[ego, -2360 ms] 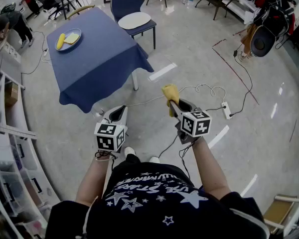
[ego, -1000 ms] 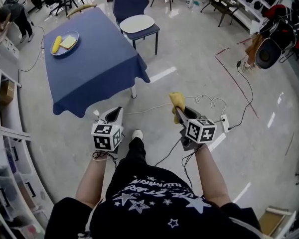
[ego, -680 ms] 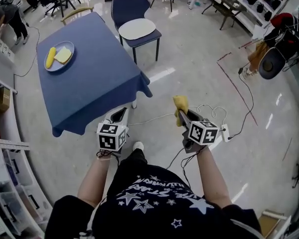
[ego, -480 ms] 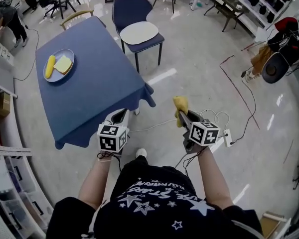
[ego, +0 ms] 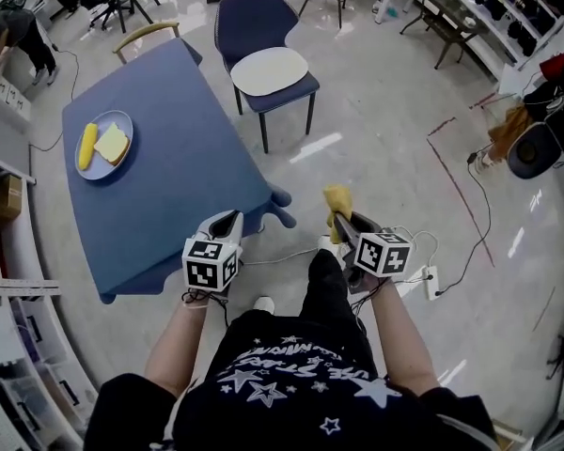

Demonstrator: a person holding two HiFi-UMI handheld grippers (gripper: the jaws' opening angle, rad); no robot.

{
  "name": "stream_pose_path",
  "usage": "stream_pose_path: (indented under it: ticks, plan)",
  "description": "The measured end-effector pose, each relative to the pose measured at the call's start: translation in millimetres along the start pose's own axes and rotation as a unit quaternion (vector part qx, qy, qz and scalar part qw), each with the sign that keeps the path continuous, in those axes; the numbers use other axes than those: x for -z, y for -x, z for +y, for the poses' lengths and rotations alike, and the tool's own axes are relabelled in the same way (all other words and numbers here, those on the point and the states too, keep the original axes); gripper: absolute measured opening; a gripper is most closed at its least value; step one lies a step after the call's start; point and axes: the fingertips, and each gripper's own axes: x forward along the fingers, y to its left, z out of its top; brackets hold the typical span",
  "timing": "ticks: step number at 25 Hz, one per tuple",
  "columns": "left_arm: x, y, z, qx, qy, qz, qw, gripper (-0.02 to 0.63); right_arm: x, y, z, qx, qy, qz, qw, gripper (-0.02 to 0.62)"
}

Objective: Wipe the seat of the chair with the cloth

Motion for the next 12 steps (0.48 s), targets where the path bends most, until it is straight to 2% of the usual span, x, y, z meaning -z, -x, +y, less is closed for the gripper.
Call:
stream_pose_path:
  ticks: [4,7,12]
  plan:
    - [-34.9,-40.1,7.9,-0.045,0.0,-0.012,0.9989,0.021,-42.2,-53.2,-36.1,-0.039,0.025,0.018,0.999,0.101]
    - [-61.2,-69.2,14.1,-0.09,0.017,-0.019,0.9956,0.021,-86.9,-91.8,-57.3,-0.073,0.046,0.025,0.996,0.101]
    - [-112.8,-121.1,-1.7,-0.14,0.035,-0.034,0.9889,0.021,-159.2,-128.6,-96.6,-0.127,0.069,0.028,0.989,0.101]
